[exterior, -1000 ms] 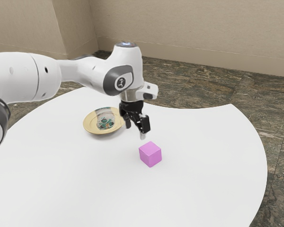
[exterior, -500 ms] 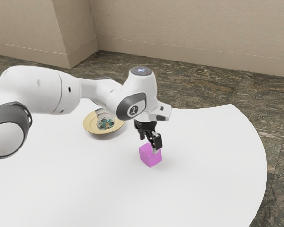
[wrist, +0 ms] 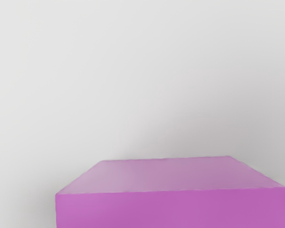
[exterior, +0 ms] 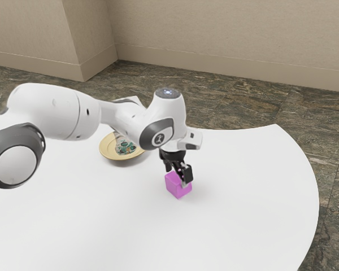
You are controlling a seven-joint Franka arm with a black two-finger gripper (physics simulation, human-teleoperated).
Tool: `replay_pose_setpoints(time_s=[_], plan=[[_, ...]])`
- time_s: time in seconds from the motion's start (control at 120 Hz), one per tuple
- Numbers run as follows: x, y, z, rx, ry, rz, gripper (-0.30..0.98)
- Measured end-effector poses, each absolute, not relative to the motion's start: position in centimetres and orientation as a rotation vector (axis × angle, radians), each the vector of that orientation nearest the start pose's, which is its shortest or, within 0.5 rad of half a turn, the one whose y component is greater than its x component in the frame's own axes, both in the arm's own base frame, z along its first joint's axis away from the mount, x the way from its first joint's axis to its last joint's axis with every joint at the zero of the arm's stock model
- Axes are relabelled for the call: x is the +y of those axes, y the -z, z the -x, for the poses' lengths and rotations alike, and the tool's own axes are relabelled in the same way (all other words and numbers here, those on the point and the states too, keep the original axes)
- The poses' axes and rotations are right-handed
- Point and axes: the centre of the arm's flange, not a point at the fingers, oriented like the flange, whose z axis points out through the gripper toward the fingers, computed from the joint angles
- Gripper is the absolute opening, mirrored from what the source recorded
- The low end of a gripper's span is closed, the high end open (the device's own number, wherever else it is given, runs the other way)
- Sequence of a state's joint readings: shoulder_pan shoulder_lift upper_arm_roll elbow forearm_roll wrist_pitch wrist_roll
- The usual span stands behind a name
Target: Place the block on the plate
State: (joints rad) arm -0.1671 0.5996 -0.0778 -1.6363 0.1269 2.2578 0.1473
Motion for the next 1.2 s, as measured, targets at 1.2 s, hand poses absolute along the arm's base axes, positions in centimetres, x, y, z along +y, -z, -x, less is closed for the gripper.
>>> replay_pose_setpoints(time_s=[1.2], plan=[[13.2, -31.2, -71.0, -0.149, 0.181, 3.075, 0.42]])
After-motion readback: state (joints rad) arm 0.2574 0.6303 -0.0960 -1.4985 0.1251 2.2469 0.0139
